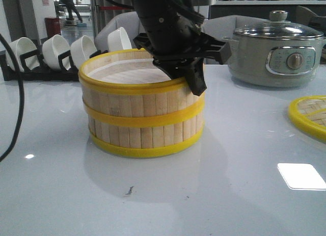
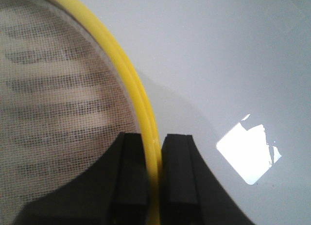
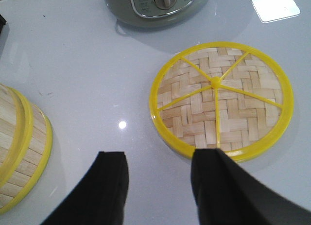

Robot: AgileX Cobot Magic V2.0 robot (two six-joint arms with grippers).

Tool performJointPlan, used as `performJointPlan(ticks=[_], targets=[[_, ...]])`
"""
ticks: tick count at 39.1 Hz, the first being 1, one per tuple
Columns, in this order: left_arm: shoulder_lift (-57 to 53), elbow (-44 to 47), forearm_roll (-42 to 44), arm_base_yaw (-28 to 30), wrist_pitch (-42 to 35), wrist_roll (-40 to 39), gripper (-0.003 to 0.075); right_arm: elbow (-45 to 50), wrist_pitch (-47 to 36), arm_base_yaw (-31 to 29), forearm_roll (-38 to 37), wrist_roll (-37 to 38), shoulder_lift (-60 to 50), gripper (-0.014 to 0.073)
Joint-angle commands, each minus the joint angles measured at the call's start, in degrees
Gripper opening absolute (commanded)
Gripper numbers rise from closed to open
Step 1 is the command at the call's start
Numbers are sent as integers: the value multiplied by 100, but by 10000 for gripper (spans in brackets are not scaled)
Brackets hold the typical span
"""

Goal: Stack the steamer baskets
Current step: 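Lower the basket onto the centre basket, open the left gripper, withdraw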

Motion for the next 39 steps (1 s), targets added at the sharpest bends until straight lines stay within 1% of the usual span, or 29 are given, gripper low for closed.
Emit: performJointPlan(ticks=[1, 26, 39], targets=[[-297, -199, -35, -30, -560, -13, 91, -220, -429, 16, -45, -33, -36, 415], [-274, -199, 14, -30, -522, -13, 86, -220, -384, 16, -45, -33, -36, 415], [-274, -199, 270, -30, -498, -13, 86, -220, -384, 16, -45, -33, -36, 415]])
